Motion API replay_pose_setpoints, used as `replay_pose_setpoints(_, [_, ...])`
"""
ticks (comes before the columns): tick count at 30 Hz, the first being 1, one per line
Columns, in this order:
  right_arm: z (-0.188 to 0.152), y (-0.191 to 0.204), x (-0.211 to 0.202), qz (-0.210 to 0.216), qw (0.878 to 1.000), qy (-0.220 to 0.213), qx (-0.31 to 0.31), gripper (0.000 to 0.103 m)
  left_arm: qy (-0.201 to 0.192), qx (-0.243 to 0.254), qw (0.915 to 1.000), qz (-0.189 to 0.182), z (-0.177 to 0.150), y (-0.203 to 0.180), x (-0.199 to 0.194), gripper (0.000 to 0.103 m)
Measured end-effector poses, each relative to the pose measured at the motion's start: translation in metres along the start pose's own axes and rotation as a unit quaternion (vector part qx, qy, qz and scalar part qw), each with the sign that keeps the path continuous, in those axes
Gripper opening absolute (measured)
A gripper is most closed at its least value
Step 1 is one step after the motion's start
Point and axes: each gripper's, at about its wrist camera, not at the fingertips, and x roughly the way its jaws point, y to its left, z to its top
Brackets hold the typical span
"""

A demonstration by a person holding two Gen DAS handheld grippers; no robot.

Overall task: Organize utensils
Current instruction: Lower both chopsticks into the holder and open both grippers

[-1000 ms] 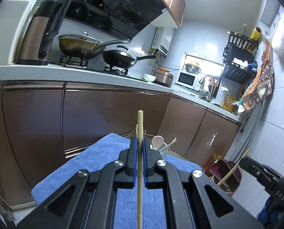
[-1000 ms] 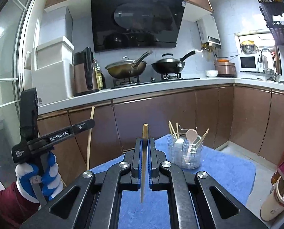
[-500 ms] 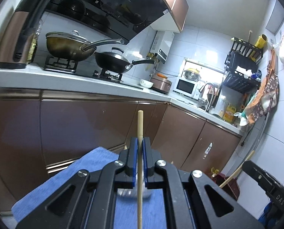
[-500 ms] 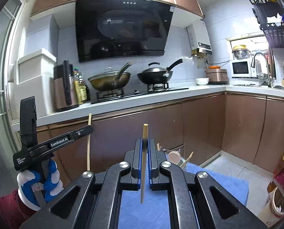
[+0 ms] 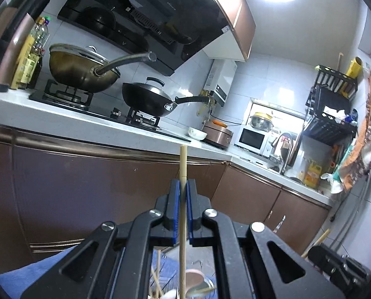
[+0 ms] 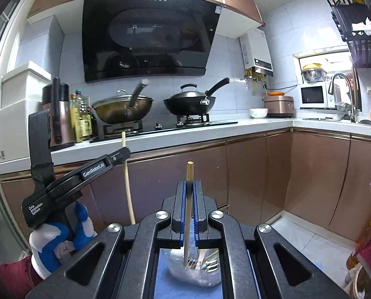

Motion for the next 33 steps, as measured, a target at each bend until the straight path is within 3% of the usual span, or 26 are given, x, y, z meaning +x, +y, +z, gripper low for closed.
replay_pose_setpoints(6, [-0.011, -0.013, 0.033, -0.007, 1.0, 0.005, -0.009, 0.005, -0.011, -0.001, 0.9999, 0.012, -0.02, 0.0, 0.04, 0.005])
replay_pose_setpoints(18, [-0.054, -0.03, 0.076, -0.022, 0.999, 0.036, -0.008, 0.005, 0.004, 0.014, 0.998, 0.062, -0.084, 0.01, 0.096, 0.005])
replay_pose_setpoints(23, [-0.079, -0.03, 0.09, -0.025, 0.998, 0.063, -0.005, 0.005, 0.034, 0.019, 0.9966, 0.073, -0.11, 0.019, 0.107, 0.005])
replay_pose_setpoints(28, [-0.086, -0.03, 0.088, -0.028, 0.997, 0.078, 0.002, 0.006, 0.064, 0.009, 0.9965, 0.053, -0.115, 0.028, 0.105, 0.007])
replay_pose_setpoints(30, [-0.086, -0.031, 0.087, -0.032, 0.996, 0.083, 0.003, 0.009, 0.074, 0.004, 0.9963, 0.043, -0.112, 0.033, 0.103, 0.018])
replay_pose_setpoints(33, [-0.085, -0.031, 0.08, -0.038, 0.996, 0.084, 0.01, 0.026, 0.09, -0.008, 0.9955, 0.027, -0.103, 0.042, 0.097, 0.026])
